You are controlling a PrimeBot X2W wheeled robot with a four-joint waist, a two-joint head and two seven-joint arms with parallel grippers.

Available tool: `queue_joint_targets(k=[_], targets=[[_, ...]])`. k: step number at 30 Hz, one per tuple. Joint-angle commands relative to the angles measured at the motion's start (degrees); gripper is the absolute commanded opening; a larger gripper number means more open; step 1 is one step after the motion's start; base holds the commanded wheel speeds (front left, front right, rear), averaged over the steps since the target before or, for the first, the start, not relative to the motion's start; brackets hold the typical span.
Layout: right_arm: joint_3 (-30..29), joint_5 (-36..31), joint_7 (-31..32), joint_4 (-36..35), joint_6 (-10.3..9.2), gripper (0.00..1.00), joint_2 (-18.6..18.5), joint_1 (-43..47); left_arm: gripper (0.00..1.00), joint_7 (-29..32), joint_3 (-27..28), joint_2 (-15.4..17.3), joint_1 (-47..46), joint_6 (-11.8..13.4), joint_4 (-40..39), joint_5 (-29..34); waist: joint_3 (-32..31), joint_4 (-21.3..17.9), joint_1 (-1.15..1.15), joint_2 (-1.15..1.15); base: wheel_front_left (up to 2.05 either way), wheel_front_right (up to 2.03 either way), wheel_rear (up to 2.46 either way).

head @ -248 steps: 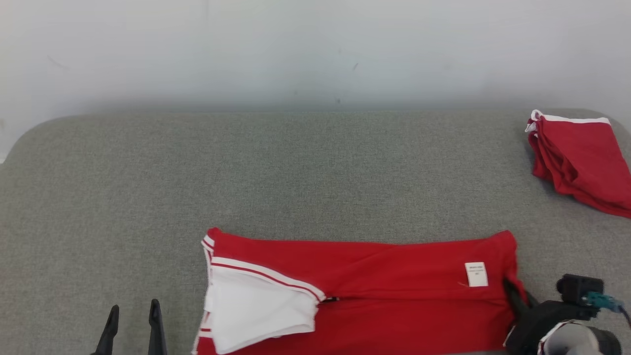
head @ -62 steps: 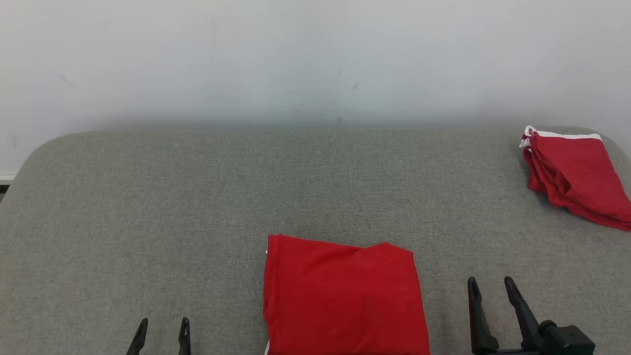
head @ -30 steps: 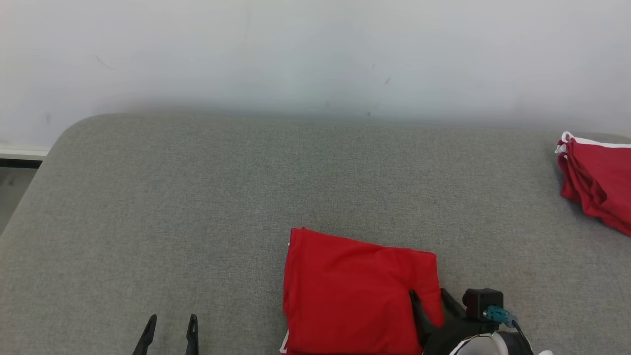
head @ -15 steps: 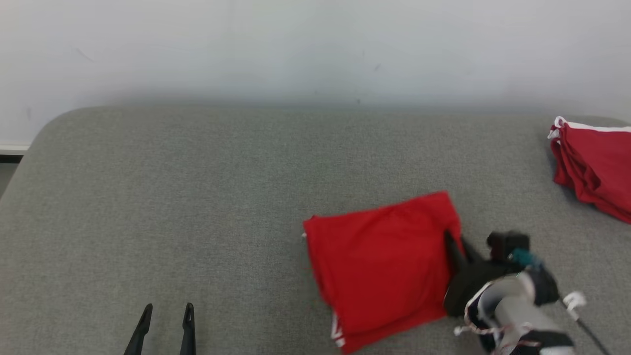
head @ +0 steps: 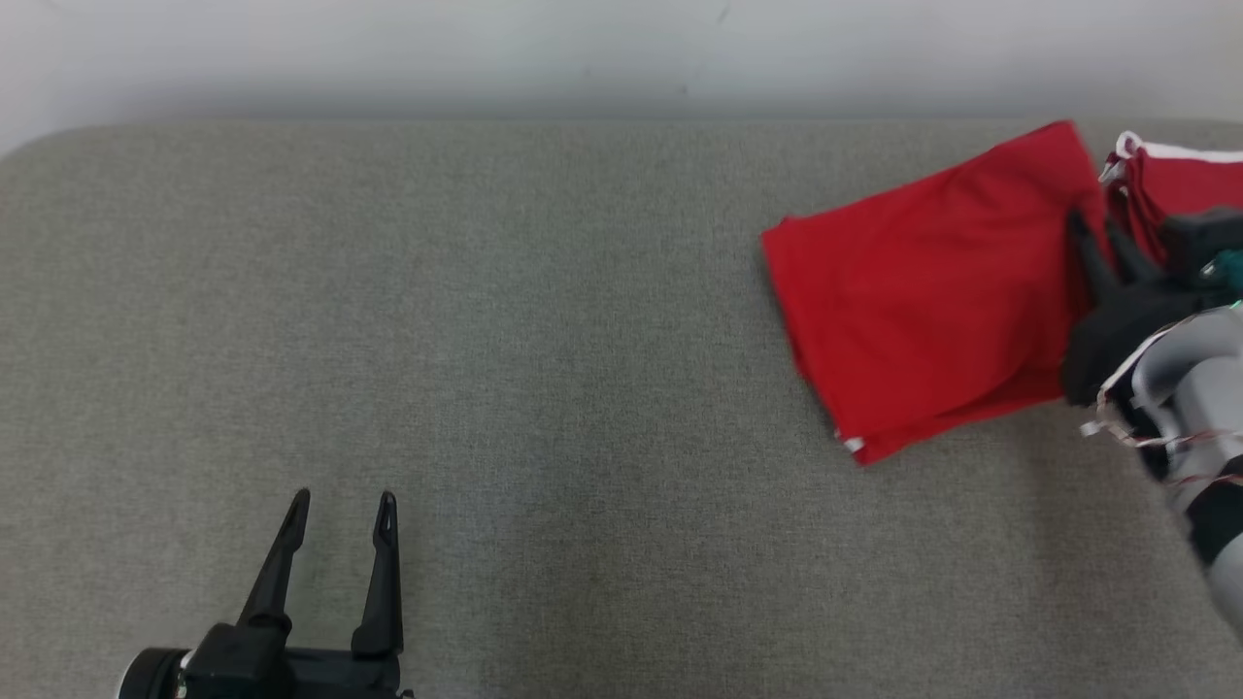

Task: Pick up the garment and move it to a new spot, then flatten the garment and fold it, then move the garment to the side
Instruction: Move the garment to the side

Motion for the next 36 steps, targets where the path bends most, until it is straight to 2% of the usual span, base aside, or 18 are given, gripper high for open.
queue_joint_targets(k=[1, 18, 26, 36], targets=[[0.7, 0.8, 0.9, -0.8, 0.0, 0.0, -2.2, -1.9, 1.0, -0.2, -0.2, 0.0, -1.1, -0.2, -0.6, 0.5, 2.8, -0.7, -0.01, -0.01, 0.0, 0.0, 0.0], [7.2, 7.5, 14.4, -9.0, 0.0, 0.0, -16.3, -12.7, 1.0, -0.2, -1.9, 0.3, -3.9, -0.4, -3.5, 1.8, 7.4, -3.2, -0.01, -0.01, 0.0, 0.0, 0.0], [9.5, 10.5, 19.4, -8.1, 0.0, 0.0, -21.7, -16.0, 1.0, -0.2, -2.7, 1.6, -5.6, -0.3, -6.4, 1.7, 11.1, -3.4, -0.01, -0.01, 0.0, 0.0, 0.0], [12.3, 8.7, 21.0, -6.0, 0.0, 0.0, -27.6, -19.9, 1.0, -0.2, -2.5, 2.7, -6.3, -0.3, -9.2, 1.9, 14.3, -3.8, -0.01, -0.01, 0.0, 0.0, 0.0]])
